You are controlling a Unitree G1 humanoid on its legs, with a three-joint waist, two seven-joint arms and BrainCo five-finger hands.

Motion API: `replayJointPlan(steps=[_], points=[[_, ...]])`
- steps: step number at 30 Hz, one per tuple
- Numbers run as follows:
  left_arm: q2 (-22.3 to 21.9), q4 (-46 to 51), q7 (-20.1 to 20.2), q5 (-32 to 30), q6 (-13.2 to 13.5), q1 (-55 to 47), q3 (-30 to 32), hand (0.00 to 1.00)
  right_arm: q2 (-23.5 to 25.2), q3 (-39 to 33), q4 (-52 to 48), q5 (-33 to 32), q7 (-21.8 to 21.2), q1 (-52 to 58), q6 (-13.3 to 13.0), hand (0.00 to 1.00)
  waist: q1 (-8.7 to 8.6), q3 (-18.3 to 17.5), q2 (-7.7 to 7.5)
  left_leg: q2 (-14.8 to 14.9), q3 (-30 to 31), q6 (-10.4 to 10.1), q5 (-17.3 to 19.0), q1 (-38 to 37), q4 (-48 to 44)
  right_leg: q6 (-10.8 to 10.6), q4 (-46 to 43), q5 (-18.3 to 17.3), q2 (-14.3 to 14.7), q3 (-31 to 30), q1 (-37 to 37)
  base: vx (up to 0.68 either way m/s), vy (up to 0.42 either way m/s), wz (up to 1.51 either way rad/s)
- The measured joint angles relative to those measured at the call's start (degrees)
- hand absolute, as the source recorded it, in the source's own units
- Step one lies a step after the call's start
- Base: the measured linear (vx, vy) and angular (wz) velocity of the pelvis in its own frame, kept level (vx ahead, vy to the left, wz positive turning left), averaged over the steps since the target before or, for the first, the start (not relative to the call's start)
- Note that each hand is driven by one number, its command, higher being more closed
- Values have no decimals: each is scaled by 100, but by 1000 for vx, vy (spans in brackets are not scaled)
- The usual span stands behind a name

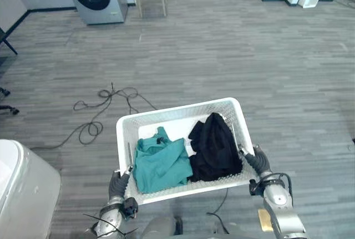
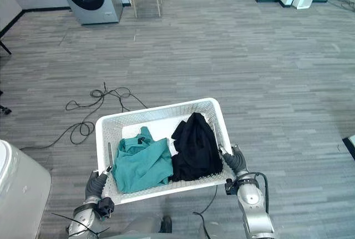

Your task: Pick up the laundry basket with both hands and put the clothes into the washing machine.

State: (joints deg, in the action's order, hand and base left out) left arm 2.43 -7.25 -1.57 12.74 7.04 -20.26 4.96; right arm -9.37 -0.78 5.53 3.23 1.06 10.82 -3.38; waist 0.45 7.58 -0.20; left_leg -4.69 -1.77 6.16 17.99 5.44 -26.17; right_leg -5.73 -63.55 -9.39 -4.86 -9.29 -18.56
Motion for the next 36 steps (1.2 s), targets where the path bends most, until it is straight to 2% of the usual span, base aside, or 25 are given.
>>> replayJointPlan(steps=[2, 5, 6, 8, 10, 12, 13, 14, 15, 17, 18, 19, 20, 21, 22, 23, 24, 26, 27, 28, 29, 30, 32, 34, 36], points=[[28, 13, 6, -2, -29, -1, 12, 100, 46, -17, 0, 26, -2, 56, -1, 100, -7, 12, 70, 31, 1, -24, 95, -446, 265, 207, -281, -142, -148, 559, -517, 451, 97, -8], [123, 170, 7, 1, -37, 79, -56, 100, 203, -241, -17, 27, -44, 39, -2, 100, -96, 9, 99, 135, 25, -74, 123, -1107, 1012, 143, 1811, -188, -225, 1413, -1024, 443, 33, -15], [122, 178, 10, 1, -47, 102, -71, 100, 234, -293, -18, 27, -62, 47, -2, 100, -120, -10, 122, 182, 31, -137, 158, -1200, 1090, 56, 2518, -88, -171, 1470, -998, 366, -27, 10], [289, 173, 12, 1, -25, 216, -209, 100, 334, -421, -17, 27, -74, 90, -17, 100, -320, -53, -47, 158, 291, -408, 320, -1568, 1375, 6, 4893, 787, -70, 1544, -684, 497, -100, 48], [150, 43, 21, -77, -135, 284, -252, 100, 330, -530, -4, 30, -71, 249, 6, 100, -358, -130, 61, 380, 523, -618, 454, -1745, 1017, 421, 4454, 1265, 29, 1678, -633, 707, -215, 60], [-98, 64, 20, -185, -166, 184, -200, 100, 201, -539, -29, 33, -95, 276, 8, 100, -366, -160, 352, 728, 572, -786, 273, -1060, -849, 603, 4165, 830, 275, 1943, -410, 644, -194, 20], [-204, 64, 20, -195, -174, 104, -185, 100, 77, -525, -32, 34, -135, 277, 11, 100, -268, -136, 546, 964, 446, -786, -565, -429, -2274, 694, 4097, 575, 547, 1983, -148, 689, -171, -47], [-300, 44, 24, -183, -187, -31, -106, 100, 13, -421, -30, 34, -149, 281, 39, 100, -101, -105, 592, 1192, 174, -800, -2224, -122, -3163, 816, 4205, 363, 777, 1782, 264, 706, -152, -68], [-323, 47, 34, -176, -189, -111, -55, 100, -7, -367, -36, 35, -152, 299, 53, 100, -36, -106, 597, 1249, 156, -772, -2907, 24, -3490, 841, 4356, 298, 839, 1709, 537, 747, -114, -62], [-326, 61, 122, -177, -174, -96, -62, 100, 46, -400, -56, 35, -126, 310, 59, 100, 51, -42, 610, 1317, 79, -744, -1826, 848, -4537, 859, 4952, 184, 933, 1609, 1371, 659, -73, -22], [-311, 72, 143, -168, -154, -68, -25, 100, 21, -418, -58, 35, -121, 223, 62, 100, 106, -1, 503, 1295, -136, -554, -1216, 1333, -4410, 873, 5283, 162, 857, 1482, 1806, 662, -40, -38], [-317, 76, 143, -101, -133, -34, -21, 100, -11, -411, -59, 34, -122, 118, 61, 100, 210, 32, 445, 1241, -409, -576, -828, 1701, -3657, 877, 5568, 157, 739, 1368, 2180, 776, -5, -47], [-336, 75, 143, -82, -124, -15, -21, 100, -41, -411, -57, 34, -123, 60, 61, 100, 233, 45, 421, 1218, -508, -612, -723, 1848, -3091, 865, 5668, 140, 678, 1346, 2327, 630, 38, -54], [-355, 107, 142, -20, -109, 14, -17, 100, -88, -403, -64, 34, -119, -40, 59, 100, 351, 59, 394, 1180, -704, -660, -753, 1994, -1623, 779, 5823, -15, 524, 1316, 2600, 768, 111, -53], [-424, 145, 143, 7, -93, 7, -14, 100, -158, -407, -67, 34, -120, -71, 36, 100, 368, 32, 430, 1171, -664, -983, -992, 1966, 75, 643, 5984, -205, 456, 1262, 2887, 653, 137, -45], [-455, 206, 142, 5, -102, -9, -11, 100, -195, -407, -59, 33, -123, -85, 7, 100, 371, 5, 489, 1173, -621, -1052, -1210, 2000, 496, 591, 6042, -332, 456, 1243, 2973, 778, 241, -35], [-445, 217, 140, 0, -121, -19, 0, 100, -198, -405, 4, 34, -114, -101, -6, 100, 378, -36, 404, 1013, -721, -879, -1629, 2043, 140, 444, 6030, -645, 220, 1197, 3241, 527, 238, -8], [-514, 222, 128, -43, -208, 31, 79, 100, -152, -394, 106, 45, -107, -157, -7, 100, 323, -134, 308, 726, -820, -171, -1163, 1995, -296, 387, 5244, -688, -168, 1017, 3086, 808, 323, -3], [-508, 218, 127, -75, -215, 23, 80, 100, -147, -396, 149, 56, -108, -173, -7, 100, 349, -118, 252, 674, -905, -54, -1139, 1932, -398, 363, 4823, -676, -257, 915, 2962, 908, 335, -23], [-491, 196, 119, -116, -295, -47, 136, 100, -93, -397, 378, 107, -145, -221, -5, 100, 349, -116, 82, 504, -1064, 174, -1041, 1600, -539, -93, 3423, -366, -447, 711, 2514, 576, 226, -23], [-493, 198, 118, -127, -317, -74, 155, 100, -38, -393, 465, 145, -153, -223, -6, 100, 339, -118, 51, 415, -1050, 220, -862, 1369, -458, -229, 2724, -10, -480, 609, 2286, 711, 270, -10], [-481, 200, 113, -172, -345, -76, 156, 100, 35, -400, 509, 165, -149, -190, -4, 100, 279, -75, -14, 280, -1016, 334, -632, 947, -264, -230, 1619, 723, -523, 513, 1900, 669, 219, 24], [-324, 229, 59, -199, -395, -106, 203, 100, 233, -381, 507, 202, -222, -101, 19, 100, 39, 17, -86, 109, -895, 351, -460, -57, 51, 139, -409, 387, -416, 468, 922, 680, 165, 33], [-318, 294, 47, -224, -395, -98, 182, 100, 246, -394, 409, 213, -228, -22, 16, 100, 30, 11, 35, 146, -693, 338, -454, -777, 535, 337, -232, -67, -330, 848, 292, 587, 86, 11], [-265, 517, 47, -225, -392, -76, 132, 100, 333, -475, 19, 212, -224, 122, 16, 100, -31, 7, 111, 233, -434, 98, -323, -1309, 881, 290, 803, -311, -318, 1368, -174, 673, 29, 39]])
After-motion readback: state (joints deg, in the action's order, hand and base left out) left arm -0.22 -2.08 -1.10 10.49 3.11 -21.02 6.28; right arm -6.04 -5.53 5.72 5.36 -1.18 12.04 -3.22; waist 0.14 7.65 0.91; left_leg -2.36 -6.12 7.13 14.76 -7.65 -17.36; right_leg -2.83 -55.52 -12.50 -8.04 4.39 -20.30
